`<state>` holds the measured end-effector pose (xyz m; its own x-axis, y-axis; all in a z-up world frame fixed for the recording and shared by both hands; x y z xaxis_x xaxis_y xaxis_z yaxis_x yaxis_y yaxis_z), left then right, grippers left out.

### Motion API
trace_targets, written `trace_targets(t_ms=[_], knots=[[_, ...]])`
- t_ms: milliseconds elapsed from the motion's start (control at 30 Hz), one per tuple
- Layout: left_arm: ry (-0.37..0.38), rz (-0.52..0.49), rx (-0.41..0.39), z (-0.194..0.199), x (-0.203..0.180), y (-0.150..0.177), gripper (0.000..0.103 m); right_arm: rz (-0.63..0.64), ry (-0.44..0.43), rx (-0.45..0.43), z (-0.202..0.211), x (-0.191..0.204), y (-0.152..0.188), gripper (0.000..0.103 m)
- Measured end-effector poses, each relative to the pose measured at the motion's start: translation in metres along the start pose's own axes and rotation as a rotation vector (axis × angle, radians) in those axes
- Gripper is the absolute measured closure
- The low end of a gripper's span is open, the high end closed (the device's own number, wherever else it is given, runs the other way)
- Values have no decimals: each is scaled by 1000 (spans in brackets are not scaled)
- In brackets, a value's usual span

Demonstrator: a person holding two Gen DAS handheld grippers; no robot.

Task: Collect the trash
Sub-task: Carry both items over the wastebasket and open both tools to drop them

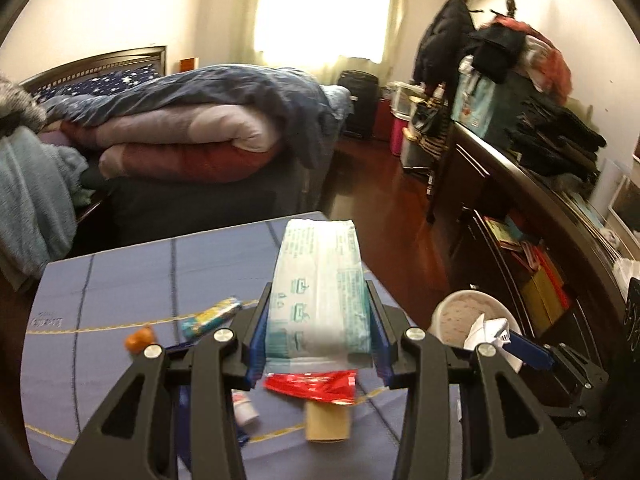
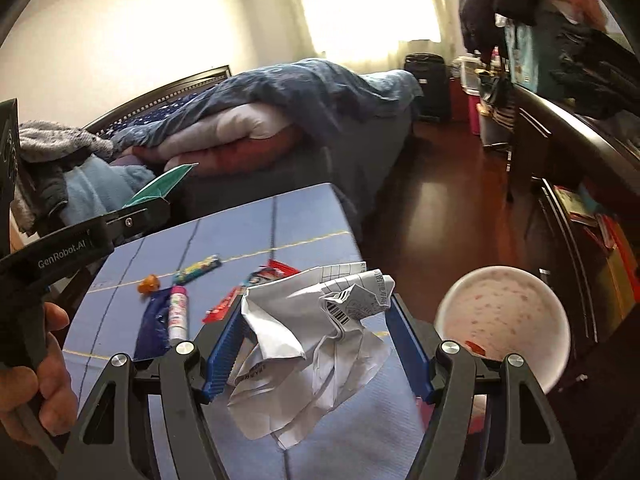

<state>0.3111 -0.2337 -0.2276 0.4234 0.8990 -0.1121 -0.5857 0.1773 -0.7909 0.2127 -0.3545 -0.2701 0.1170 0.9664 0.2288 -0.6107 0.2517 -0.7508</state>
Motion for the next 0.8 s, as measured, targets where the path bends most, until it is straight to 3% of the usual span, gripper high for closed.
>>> trace_targets(t_ms=[367, 800], knots=[[87, -101, 16, -20, -78, 0, 61, -56, 100, -48, 24, -58, -2, 33], [216, -195, 66, -64, -168, 11, 61, -180, 291, -41, 33, -163, 11, 33]])
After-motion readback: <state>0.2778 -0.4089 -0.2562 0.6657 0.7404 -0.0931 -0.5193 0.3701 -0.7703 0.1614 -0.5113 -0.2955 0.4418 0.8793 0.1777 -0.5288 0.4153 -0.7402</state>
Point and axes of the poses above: each gripper's, at about its wrist camera, not at the fingertips, and z roughly against the way its jaws point, x to its left, y to its underside, the point moved 9 cm from there along -z, roughly the way its jaws point, and after that the axes turned 1 degree about y, right-handed, at the moved point
